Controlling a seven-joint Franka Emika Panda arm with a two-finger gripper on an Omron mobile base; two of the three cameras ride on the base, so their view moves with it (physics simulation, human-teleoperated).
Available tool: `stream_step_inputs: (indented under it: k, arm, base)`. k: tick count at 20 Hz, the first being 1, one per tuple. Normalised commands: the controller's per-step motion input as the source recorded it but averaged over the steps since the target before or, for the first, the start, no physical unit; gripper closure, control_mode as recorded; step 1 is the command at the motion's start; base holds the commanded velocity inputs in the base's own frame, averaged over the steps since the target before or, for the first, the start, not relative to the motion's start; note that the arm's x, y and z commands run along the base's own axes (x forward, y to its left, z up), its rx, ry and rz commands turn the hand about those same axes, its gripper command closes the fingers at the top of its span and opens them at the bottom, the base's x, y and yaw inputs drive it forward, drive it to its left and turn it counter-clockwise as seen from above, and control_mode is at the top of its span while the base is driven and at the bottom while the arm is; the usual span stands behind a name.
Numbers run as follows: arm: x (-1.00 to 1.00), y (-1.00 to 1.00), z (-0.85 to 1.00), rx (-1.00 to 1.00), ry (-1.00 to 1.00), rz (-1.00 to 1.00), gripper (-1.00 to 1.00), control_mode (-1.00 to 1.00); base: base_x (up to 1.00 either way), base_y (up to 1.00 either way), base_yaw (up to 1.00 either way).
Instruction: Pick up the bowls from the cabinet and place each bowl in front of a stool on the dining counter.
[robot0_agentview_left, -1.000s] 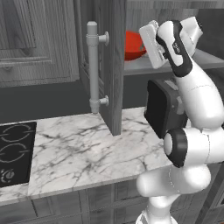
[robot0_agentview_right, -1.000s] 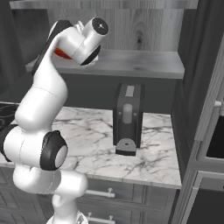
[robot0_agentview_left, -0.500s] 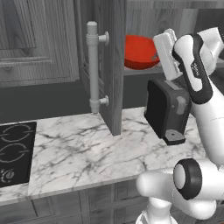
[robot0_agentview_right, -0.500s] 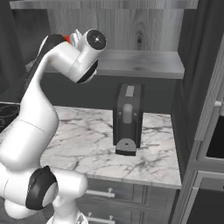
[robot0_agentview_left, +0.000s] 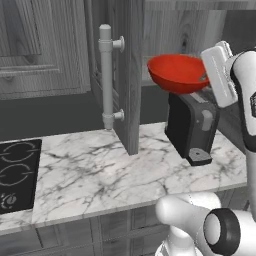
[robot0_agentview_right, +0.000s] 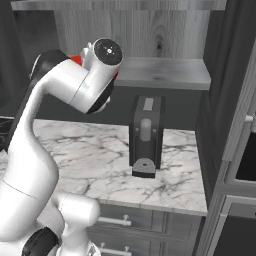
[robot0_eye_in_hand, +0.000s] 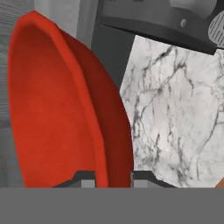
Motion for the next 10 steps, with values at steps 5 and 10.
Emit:
stream_step_inputs:
  k: [5,10]
  arm:
    - [-1.00,-0.38,-0.15,0.00,0.16,0.00,1.00,-1.00]
    - [-1.00,-0.04,-0.29,0.00,0.11,0.00,1.00,-1.00]
  base:
    - [0.00,0.00,0.00]
    - [0.00,0.00,0.00]
